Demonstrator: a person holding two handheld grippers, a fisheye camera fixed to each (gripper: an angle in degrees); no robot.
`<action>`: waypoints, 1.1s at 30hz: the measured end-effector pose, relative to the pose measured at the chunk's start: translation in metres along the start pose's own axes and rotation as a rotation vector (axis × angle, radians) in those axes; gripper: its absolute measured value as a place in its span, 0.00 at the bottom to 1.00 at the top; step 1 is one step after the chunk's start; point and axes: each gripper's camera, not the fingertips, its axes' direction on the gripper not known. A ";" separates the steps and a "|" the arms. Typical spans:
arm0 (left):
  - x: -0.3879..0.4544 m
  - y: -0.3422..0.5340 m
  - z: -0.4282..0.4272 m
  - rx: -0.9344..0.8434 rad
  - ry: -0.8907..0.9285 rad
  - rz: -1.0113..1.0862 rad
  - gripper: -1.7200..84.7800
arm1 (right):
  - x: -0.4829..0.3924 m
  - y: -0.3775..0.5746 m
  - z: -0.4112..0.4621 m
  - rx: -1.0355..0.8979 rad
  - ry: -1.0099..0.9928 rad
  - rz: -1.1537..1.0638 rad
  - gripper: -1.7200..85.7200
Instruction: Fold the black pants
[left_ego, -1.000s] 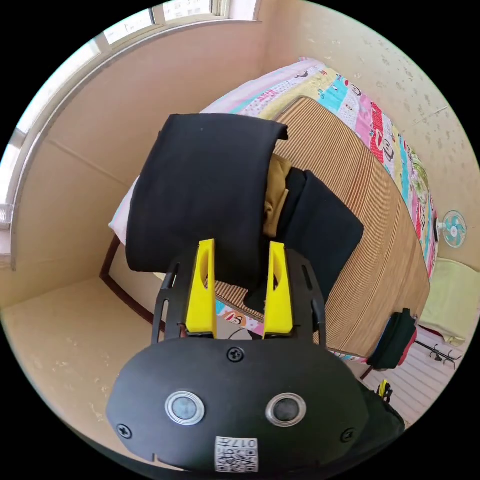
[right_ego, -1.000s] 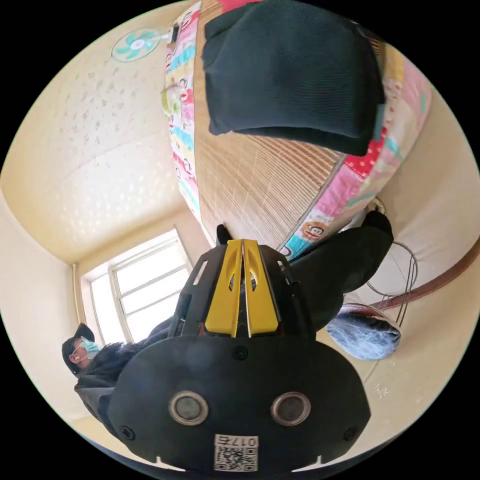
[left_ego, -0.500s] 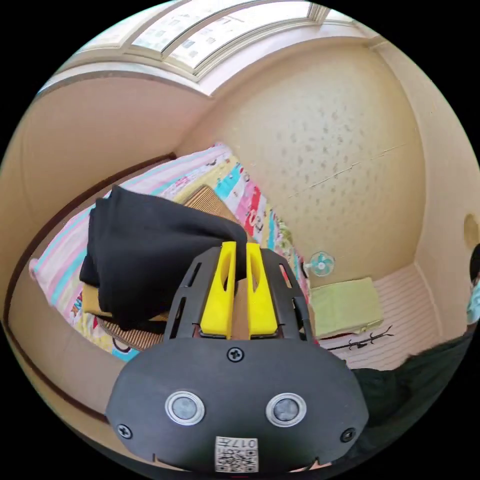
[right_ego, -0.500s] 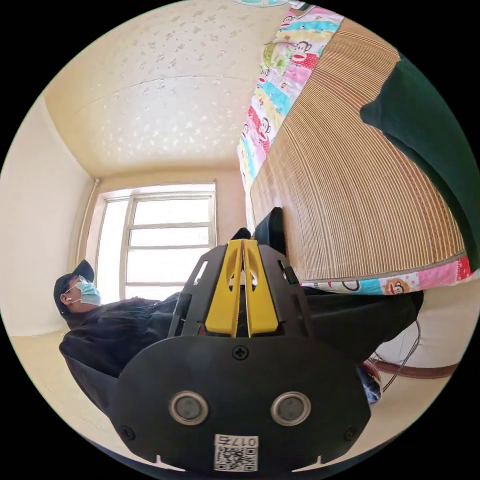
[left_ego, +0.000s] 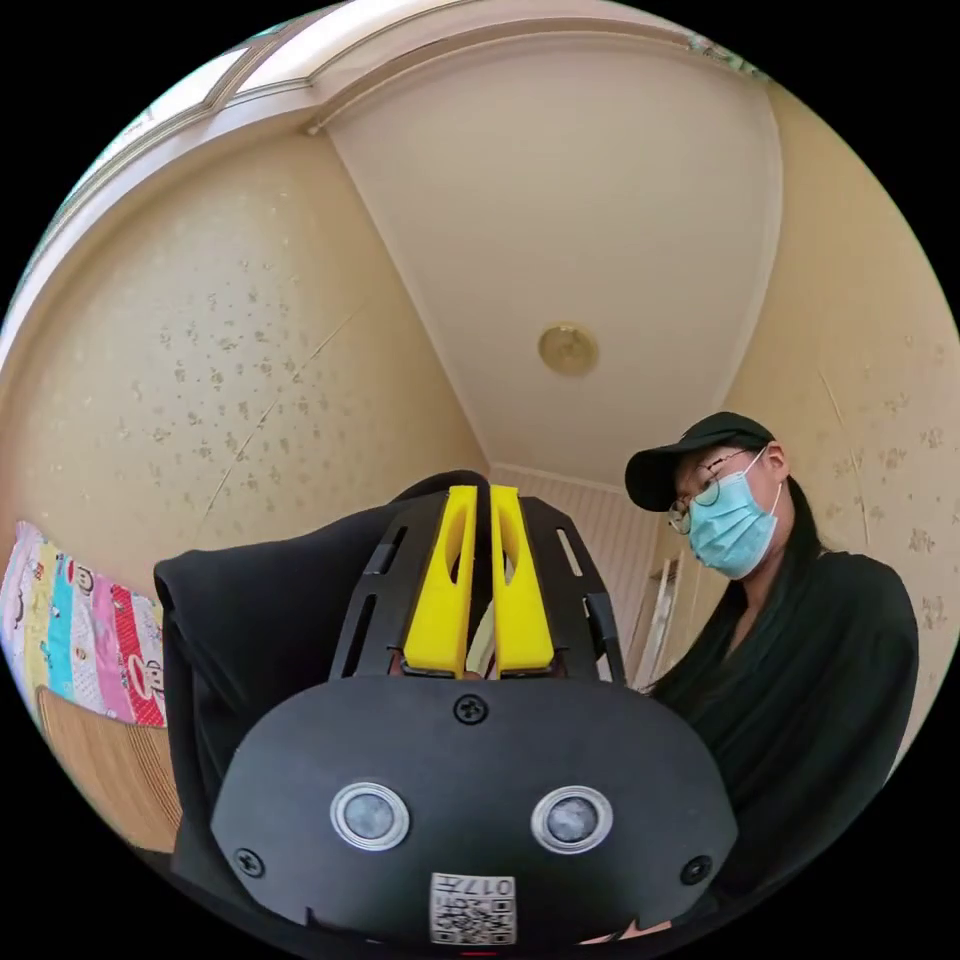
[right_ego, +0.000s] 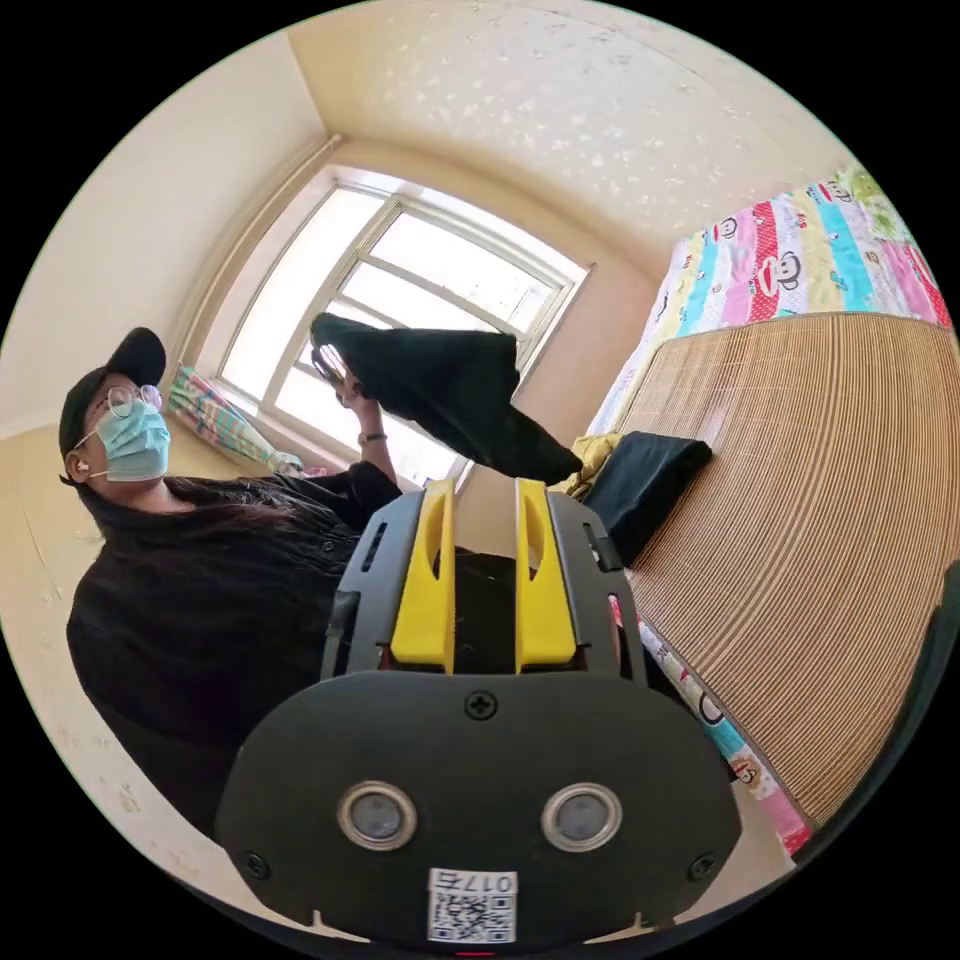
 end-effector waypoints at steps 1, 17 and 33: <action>0.006 0.002 0.007 0.021 0.048 -0.004 0.03 | -0.001 -0.002 0.006 -0.016 0.034 0.005 0.19; 0.068 0.208 0.193 -0.339 0.761 -0.226 0.03 | 0.151 0.013 -0.005 0.482 -0.855 0.260 0.16; -0.037 0.347 0.160 -1.124 -0.526 -0.222 0.16 | -0.115 0.020 -0.068 0.319 -0.022 -0.697 0.02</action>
